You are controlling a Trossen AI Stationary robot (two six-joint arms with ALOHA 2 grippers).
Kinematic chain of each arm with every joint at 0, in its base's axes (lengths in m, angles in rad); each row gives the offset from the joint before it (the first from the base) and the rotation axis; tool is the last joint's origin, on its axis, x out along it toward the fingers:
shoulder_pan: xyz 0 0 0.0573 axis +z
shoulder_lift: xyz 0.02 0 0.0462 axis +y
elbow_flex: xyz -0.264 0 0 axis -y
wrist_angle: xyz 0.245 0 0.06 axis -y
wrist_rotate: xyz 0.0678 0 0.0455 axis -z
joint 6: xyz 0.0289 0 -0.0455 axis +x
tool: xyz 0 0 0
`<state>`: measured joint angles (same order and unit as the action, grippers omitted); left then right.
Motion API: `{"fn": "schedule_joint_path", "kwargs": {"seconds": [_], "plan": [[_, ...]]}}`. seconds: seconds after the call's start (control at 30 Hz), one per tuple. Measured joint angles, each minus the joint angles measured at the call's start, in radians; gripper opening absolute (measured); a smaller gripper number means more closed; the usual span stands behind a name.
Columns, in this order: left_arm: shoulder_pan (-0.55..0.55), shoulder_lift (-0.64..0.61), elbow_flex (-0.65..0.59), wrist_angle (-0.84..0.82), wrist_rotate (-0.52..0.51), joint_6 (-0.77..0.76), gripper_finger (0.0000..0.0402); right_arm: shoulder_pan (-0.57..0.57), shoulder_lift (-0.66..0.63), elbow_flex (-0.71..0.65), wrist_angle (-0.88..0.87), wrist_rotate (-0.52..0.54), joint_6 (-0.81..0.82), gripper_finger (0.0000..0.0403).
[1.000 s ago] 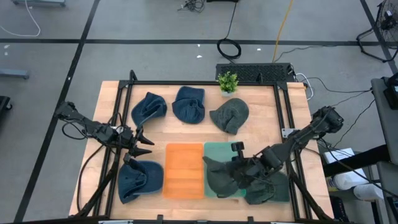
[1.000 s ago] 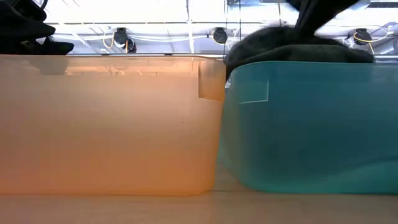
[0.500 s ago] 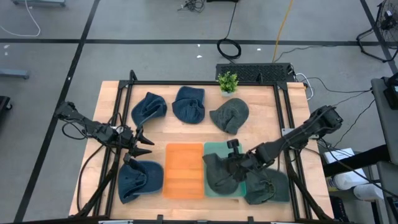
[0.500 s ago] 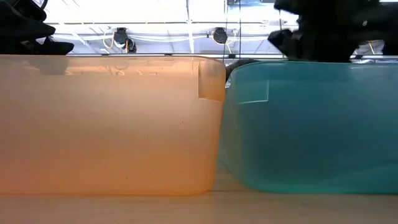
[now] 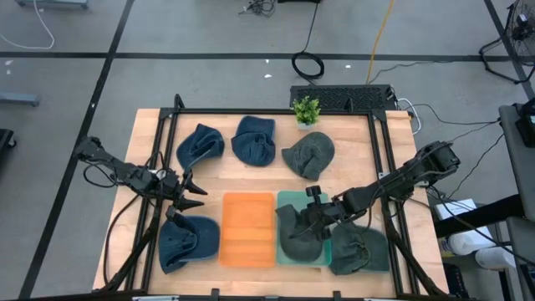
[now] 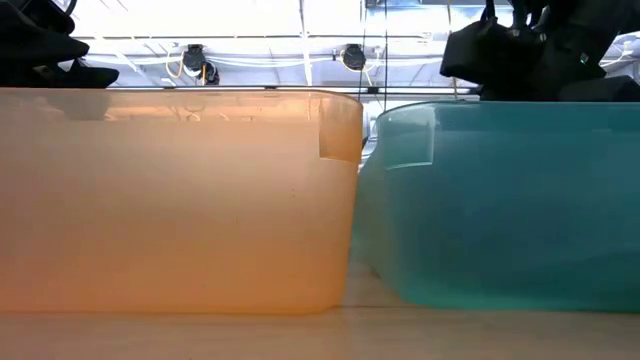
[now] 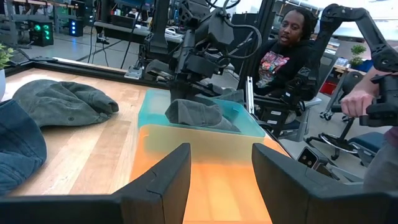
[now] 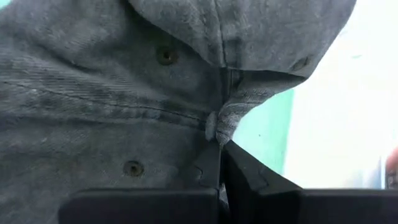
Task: Pick & Place hat
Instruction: Put the top right black cap into the green bin, then put the bottom black cap into the green bin
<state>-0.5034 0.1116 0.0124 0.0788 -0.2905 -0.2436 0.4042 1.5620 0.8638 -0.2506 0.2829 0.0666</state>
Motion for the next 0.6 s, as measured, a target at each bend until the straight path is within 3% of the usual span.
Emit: {"fn": "schedule_joint_path", "kwargs": {"seconds": [0.13,0.6], "plan": [[0.000,0.000,0.000,0.000,0.000,0.000,0.0179,0.001,-0.001,0.006,-0.001,-0.001,0.009,0.0023],[0.000,0.000,0.000,0.000,0.000,0.000,0.0179,-0.011,-0.174,0.007,-0.015,0.002,0.004,0.0187]]}}
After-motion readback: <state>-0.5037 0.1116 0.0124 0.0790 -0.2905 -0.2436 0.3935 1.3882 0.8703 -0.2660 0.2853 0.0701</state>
